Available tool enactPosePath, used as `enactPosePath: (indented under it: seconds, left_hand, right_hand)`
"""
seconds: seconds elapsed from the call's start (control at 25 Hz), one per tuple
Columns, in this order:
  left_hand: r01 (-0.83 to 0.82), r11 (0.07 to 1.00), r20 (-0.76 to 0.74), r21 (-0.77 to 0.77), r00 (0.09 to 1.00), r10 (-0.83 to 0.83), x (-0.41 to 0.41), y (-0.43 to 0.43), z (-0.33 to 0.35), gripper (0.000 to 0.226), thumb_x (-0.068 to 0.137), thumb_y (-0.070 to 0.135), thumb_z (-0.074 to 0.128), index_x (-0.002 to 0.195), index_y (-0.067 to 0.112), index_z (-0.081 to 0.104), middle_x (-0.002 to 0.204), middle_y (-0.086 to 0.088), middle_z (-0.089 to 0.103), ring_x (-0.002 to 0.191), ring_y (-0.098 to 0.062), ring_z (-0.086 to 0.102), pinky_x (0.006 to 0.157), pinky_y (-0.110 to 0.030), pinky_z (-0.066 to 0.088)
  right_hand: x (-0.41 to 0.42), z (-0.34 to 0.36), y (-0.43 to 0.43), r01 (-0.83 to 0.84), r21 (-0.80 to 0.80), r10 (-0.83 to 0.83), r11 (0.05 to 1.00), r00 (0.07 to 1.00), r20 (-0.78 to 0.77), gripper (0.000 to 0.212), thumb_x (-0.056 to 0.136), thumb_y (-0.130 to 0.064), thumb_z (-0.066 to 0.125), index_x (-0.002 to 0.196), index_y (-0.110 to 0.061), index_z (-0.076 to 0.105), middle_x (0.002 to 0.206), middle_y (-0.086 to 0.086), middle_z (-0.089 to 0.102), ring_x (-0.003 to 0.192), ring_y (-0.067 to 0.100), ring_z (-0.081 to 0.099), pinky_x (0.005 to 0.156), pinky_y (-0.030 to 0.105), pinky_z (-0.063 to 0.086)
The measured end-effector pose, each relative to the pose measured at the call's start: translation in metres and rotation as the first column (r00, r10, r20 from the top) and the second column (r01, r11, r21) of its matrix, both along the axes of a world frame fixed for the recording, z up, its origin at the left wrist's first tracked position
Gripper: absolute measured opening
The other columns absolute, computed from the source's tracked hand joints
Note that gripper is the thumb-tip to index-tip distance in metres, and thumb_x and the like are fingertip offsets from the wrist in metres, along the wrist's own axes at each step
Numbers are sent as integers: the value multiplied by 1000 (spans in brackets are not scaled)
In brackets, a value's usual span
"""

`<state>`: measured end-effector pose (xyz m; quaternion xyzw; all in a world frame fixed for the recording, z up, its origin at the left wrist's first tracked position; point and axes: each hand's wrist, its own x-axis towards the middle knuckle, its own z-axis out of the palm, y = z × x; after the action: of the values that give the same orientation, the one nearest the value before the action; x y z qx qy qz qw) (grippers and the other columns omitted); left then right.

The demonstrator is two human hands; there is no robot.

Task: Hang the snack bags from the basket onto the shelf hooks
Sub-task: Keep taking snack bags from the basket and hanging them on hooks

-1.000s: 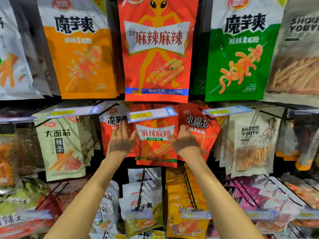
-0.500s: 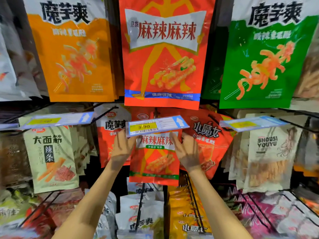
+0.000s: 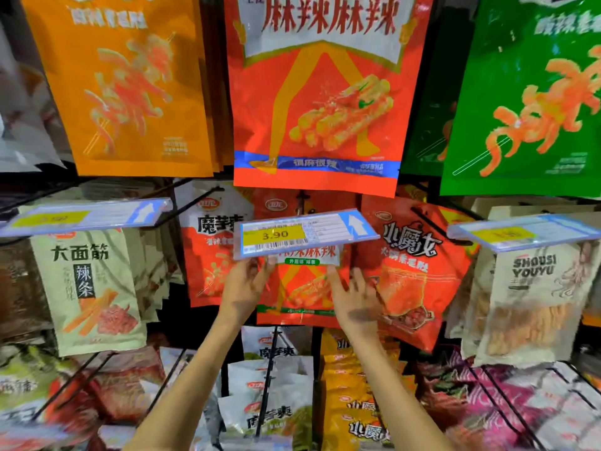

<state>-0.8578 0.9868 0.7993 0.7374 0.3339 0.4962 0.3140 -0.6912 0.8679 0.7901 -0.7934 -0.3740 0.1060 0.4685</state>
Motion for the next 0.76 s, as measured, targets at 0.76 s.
enactPosePath:
  seconds: [0.76]
  left_hand:
    - [-100,965,-127,-243,989,71,10,-21,-16,41,92,61,47,102,22,51,83,10,59,75,-12,57,67,-32,42]
  right_hand:
    - [-7,-8,10,-30,-8,30,1000,999,11,82,93,-63,44,147,-2,31,150,16,39,137,30,39,109,39,33]
